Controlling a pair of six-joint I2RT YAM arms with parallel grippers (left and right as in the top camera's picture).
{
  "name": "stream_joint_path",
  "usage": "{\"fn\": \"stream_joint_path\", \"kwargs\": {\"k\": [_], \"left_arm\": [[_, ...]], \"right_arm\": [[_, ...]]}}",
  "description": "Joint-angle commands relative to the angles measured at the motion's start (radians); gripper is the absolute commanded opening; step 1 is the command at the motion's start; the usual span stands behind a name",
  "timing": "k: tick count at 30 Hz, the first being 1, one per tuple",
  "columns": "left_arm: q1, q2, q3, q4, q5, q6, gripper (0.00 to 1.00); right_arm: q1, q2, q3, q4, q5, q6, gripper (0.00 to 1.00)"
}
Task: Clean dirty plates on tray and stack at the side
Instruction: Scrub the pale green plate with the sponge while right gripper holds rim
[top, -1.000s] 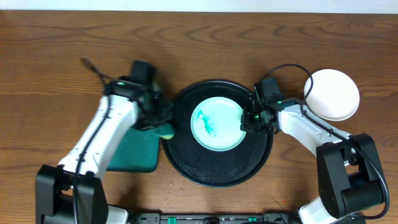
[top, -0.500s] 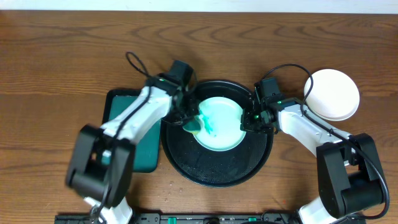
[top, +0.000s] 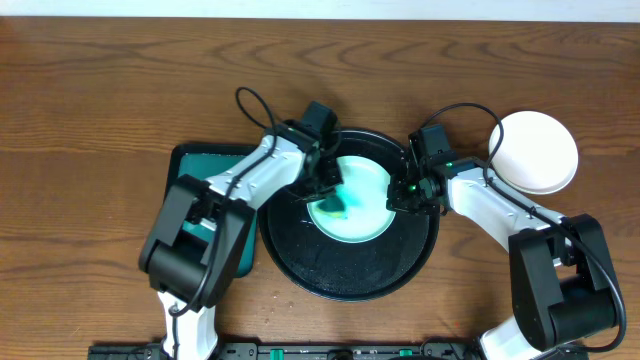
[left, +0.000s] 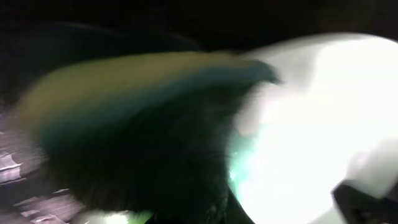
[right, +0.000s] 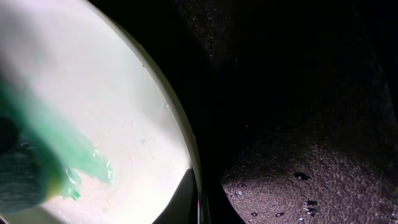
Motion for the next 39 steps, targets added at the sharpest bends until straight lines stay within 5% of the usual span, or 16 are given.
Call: {"fn": "stream_joint_path", "kwargs": {"k": [1, 14, 28, 39], "left_arm": [[-0.105, 0.125, -0.007, 0.062, 0.17, -0.039, 0.07], [-0.243, 0.144, -0.007, 0.122, 0.31, -0.064, 0.07], [0.077, 0.143, -0.007, -0.217, -0.206, 0.073, 0.07], [0.146, 0.143, 0.003, -0.198, -0.113, 0.08, 0.07]], "right_arm": [[0.025, 0.037, -0.015, -0.002, -0.031, -0.022, 0.01], [0.025, 0.037, -0.015, -0.029, -0.031, -0.022, 0.01], [0.024, 0.037, -0.015, -0.034, -0.031, -0.022, 0.01], [0.024, 0.037, -0.015, -0.028, -0.031, -0.022, 0.01]]}}
